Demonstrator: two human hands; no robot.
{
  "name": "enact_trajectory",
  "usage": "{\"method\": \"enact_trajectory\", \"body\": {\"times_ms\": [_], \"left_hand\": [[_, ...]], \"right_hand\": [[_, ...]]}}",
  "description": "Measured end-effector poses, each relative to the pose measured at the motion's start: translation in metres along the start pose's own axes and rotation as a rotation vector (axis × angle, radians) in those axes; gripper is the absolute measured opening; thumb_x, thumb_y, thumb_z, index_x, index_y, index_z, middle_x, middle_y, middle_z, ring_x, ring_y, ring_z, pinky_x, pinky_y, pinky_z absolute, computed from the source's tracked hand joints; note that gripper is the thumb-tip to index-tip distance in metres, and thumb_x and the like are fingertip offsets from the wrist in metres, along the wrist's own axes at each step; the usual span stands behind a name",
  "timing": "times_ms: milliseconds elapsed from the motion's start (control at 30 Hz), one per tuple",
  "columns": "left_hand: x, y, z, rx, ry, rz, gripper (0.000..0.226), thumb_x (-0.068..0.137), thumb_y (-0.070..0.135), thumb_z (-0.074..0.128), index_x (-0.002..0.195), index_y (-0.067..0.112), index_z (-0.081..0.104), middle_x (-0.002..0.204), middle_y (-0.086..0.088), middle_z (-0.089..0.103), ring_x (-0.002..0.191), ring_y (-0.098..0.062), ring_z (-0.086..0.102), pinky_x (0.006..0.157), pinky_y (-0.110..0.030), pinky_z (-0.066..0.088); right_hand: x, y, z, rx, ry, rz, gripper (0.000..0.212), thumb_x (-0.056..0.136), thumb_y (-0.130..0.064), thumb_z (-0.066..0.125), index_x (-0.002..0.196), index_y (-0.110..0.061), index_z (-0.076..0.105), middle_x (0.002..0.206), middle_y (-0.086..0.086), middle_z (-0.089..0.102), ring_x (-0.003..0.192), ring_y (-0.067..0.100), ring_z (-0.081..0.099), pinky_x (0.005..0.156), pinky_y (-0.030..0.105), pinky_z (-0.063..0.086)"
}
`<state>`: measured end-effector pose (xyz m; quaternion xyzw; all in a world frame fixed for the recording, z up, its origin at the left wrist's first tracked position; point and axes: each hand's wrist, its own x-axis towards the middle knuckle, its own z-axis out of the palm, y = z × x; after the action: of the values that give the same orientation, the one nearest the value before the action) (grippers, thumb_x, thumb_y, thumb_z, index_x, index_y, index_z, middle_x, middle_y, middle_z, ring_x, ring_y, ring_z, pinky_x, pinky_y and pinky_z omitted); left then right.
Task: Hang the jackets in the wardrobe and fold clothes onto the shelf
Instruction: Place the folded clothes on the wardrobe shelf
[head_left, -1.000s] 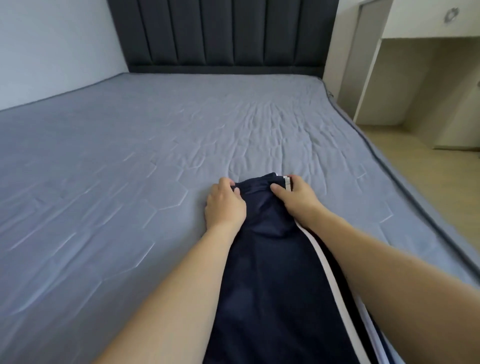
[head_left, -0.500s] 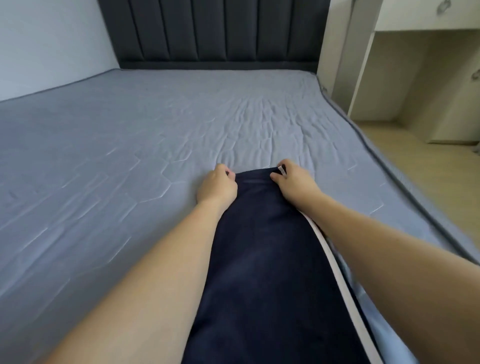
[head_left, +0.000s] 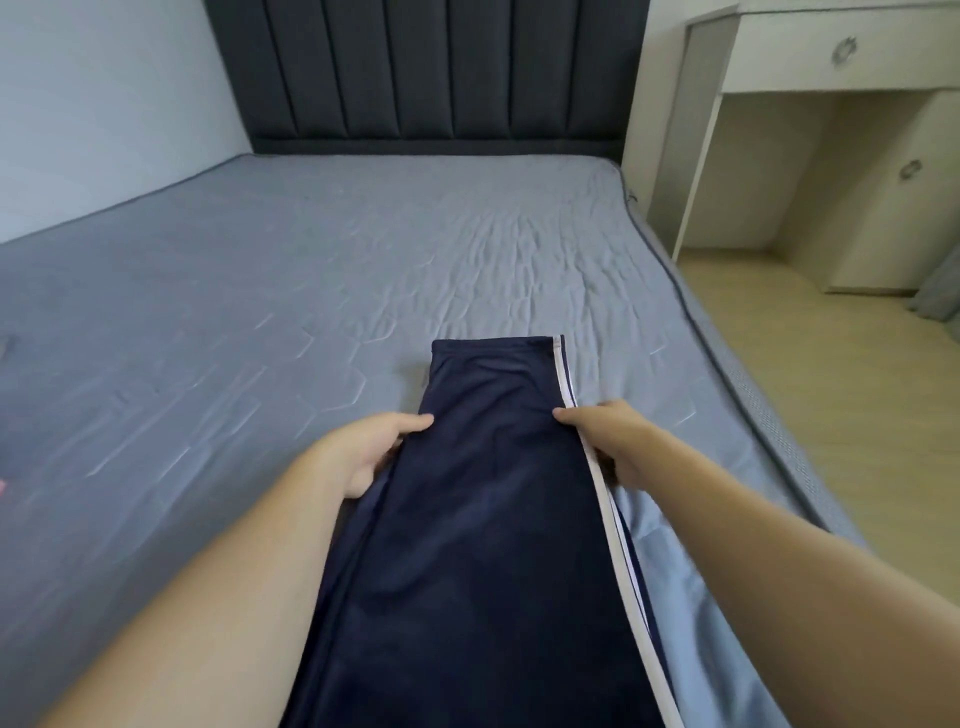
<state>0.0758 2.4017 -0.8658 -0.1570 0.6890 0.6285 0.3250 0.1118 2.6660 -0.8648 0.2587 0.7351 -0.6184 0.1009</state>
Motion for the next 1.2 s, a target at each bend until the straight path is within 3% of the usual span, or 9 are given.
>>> {"method": "enact_trajectory", "body": {"times_ms": [67, 133, 300, 400, 500, 667, 867, 1033, 1200], "left_hand": [[-0.033, -0.016, -0.002, 0.040, -0.106, -0.101, 0.042, 0.083, 0.038, 0.073, 0.111, 0.006, 0.073, 0.110, -0.013, 0.073, 0.099, -0.031, 0.071, 0.088, -0.042, 0.055], [-0.064, -0.029, 0.003, 0.144, -0.120, -0.140, 0.042, 0.082, 0.034, 0.077, 0.113, 0.006, 0.073, 0.110, -0.015, 0.072, 0.101, -0.033, 0.070, 0.090, -0.045, 0.055], [-0.105, -0.070, 0.013, 0.334, 0.244, 0.076, 0.063, 0.094, 0.043, 0.062, 0.140, 0.004, 0.046, 0.136, -0.011, 0.056, 0.120, -0.028, 0.056, 0.098, -0.038, 0.047], [-0.128, -0.094, 0.015, 0.309, 0.165, 0.047, 0.070, 0.089, 0.063, 0.055, 0.138, 0.013, 0.052, 0.135, -0.002, 0.059, 0.125, -0.021, 0.055, 0.105, -0.035, 0.042], [-0.156, -0.109, 0.013, 0.282, -0.009, -0.018, 0.053, 0.083, 0.057, 0.068, 0.119, 0.017, 0.067, 0.105, 0.002, 0.075, 0.096, -0.017, 0.071, 0.085, -0.032, 0.054], [-0.190, -0.145, 0.020, 0.301, 0.107, -0.013, 0.049, 0.090, 0.037, 0.069, 0.126, 0.006, 0.060, 0.121, -0.008, 0.067, 0.110, -0.026, 0.064, 0.103, -0.042, 0.047], [-0.214, -0.178, 0.036, 0.485, 0.599, 0.477, 0.006, 0.096, 0.025, 0.043, 0.100, 0.028, 0.039, 0.092, 0.002, 0.056, 0.077, -0.021, 0.055, 0.061, -0.033, 0.039], [-0.209, -0.170, 0.033, 0.652, 0.590, 0.327, 0.024, 0.095, 0.034, 0.046, 0.088, 0.012, 0.053, 0.108, -0.015, 0.061, 0.086, -0.027, 0.055, 0.073, -0.034, 0.043], [-0.212, -0.166, 0.043, 0.122, 0.266, 0.227, 0.040, 0.097, 0.033, 0.057, 0.126, 0.006, 0.059, 0.125, -0.008, 0.064, 0.104, -0.023, 0.062, 0.086, -0.032, 0.050]], "right_hand": [[-0.033, 0.011, -0.005, -0.017, -0.096, 0.085, 0.057, 0.080, -0.039, 0.076, 0.121, -0.005, 0.055, 0.089, 0.008, 0.071, 0.055, 0.021, 0.068, 0.045, 0.027, 0.051], [-0.062, 0.023, -0.005, -0.050, -0.145, 0.118, 0.044, 0.087, -0.035, 0.070, 0.115, -0.003, 0.061, 0.088, 0.010, 0.074, 0.068, 0.025, 0.073, 0.053, 0.035, 0.058], [-0.114, 0.044, 0.001, -0.186, 0.065, 0.053, 0.033, 0.097, -0.031, 0.053, 0.118, -0.005, 0.055, 0.098, 0.012, 0.063, 0.097, 0.033, 0.065, 0.087, 0.046, 0.055], [-0.147, 0.060, 0.003, -0.057, -0.074, 0.120, 0.040, 0.093, -0.038, 0.061, 0.118, -0.006, 0.059, 0.104, 0.012, 0.070, 0.094, 0.031, 0.069, 0.084, 0.045, 0.057], [-0.178, 0.078, 0.003, -0.066, -0.203, 0.182, 0.040, 0.088, -0.035, 0.070, 0.114, -0.006, 0.062, 0.098, 0.012, 0.074, 0.086, 0.029, 0.072, 0.076, 0.044, 0.060], [-0.213, 0.105, -0.010, -0.064, -0.046, 0.179, 0.044, 0.094, -0.032, 0.062, 0.122, 0.002, 0.056, 0.105, 0.016, 0.068, 0.090, 0.030, 0.067, 0.072, 0.036, 0.057], [-0.249, 0.137, -0.003, -0.050, 0.148, -0.054, 0.056, 0.089, -0.031, 0.062, 0.134, -0.019, 0.030, 0.107, 0.006, 0.058, 0.094, 0.025, 0.061, 0.086, 0.037, 0.050], [-0.264, 0.153, -0.008, -0.041, 0.022, -0.048, 0.033, 0.087, -0.027, 0.062, 0.115, -0.011, 0.054, 0.101, 0.008, 0.067, 0.090, 0.027, 0.067, 0.084, 0.043, 0.057], [-0.271, 0.141, -0.011, 0.080, -0.190, 0.134, 0.027, 0.088, -0.022, 0.069, 0.106, -0.002, 0.064, 0.087, 0.013, 0.075, 0.078, 0.027, 0.073, 0.063, 0.033, 0.058]]}}
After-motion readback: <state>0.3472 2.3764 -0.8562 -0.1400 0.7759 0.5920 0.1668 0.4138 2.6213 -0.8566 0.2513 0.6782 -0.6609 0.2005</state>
